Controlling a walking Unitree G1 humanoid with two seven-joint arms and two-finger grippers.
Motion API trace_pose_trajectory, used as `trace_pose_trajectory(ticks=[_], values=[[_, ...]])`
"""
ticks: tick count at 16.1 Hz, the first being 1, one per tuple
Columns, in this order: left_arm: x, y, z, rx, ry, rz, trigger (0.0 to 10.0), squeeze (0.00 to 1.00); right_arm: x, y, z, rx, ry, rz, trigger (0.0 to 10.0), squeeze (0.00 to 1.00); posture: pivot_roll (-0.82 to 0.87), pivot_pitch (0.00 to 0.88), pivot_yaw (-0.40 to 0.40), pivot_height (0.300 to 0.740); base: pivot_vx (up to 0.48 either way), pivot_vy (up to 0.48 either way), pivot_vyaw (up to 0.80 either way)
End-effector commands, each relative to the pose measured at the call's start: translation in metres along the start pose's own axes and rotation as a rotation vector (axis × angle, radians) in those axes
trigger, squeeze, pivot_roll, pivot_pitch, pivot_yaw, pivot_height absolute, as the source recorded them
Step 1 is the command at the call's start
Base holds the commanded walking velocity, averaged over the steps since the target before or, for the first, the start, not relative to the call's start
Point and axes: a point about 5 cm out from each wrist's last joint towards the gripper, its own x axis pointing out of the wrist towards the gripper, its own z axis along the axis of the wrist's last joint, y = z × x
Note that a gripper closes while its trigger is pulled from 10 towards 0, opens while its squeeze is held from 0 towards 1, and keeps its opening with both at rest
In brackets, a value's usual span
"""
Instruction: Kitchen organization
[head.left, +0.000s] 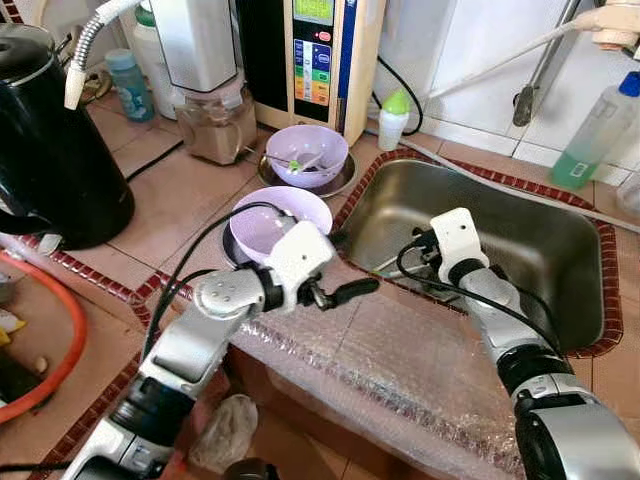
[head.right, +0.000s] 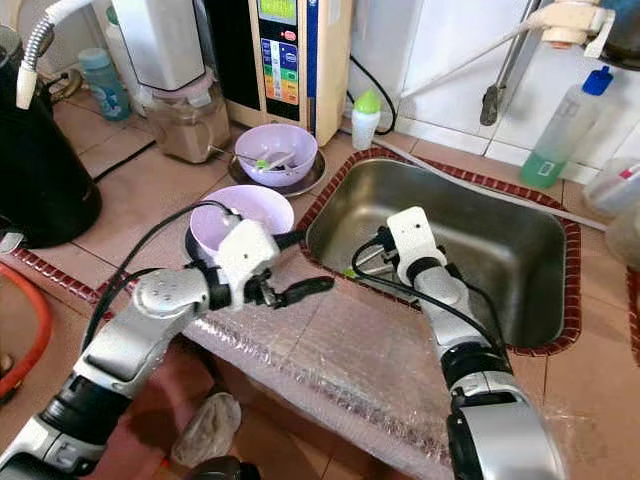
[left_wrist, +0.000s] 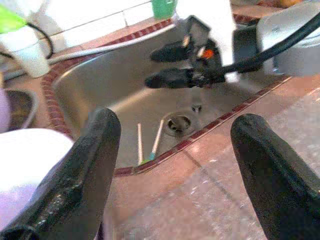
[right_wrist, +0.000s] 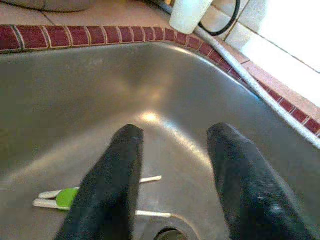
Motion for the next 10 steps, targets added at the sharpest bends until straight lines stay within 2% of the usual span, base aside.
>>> trace_pose_trajectory(ticks=[1,4,7,9,10], values=[[-0.006,0.007,-0.004,-0.002,-0.002,0.057,10.0,1.0,0.002,-0.006,0.006,-0.008,-0.021,-0.006,10.0,1.0,-0.05,0.0,0.022,0.74,0.0,0.0,0.0],[-0.013,0.017,-0.008,-0.001,-0.026,0.185,10.0,1.0,0.002,-0.016,0.011,0.017,-0.042,-0.058,10.0,1.0,-0.05,0.0,0.02,0.74,0.0,0.0,0.0],[-0.017,0.014,-0.003,0.018,-0.091,0.245,10.0,1.0,0.002,-0.029,0.022,0.05,-0.108,-0.123,10.0,1.0,-0.05,0.0,0.018,0.74,0.0,0.0,0.0],[-0.022,0.011,0.011,0.074,-0.184,0.269,10.0,1.0,0.001,-0.031,0.033,0.052,-0.17,-0.105,10.0,1.0,-0.06,0.0,0.018,0.74,0.0,0.0,0.0],[-0.028,0.023,0.024,0.103,-0.24,0.398,10.0,1.0,0.0,-0.031,0.042,0.038,-0.215,-0.093,10.0,1.0,-0.05,0.0,0.021,0.74,0.0,0.0,0.0]])
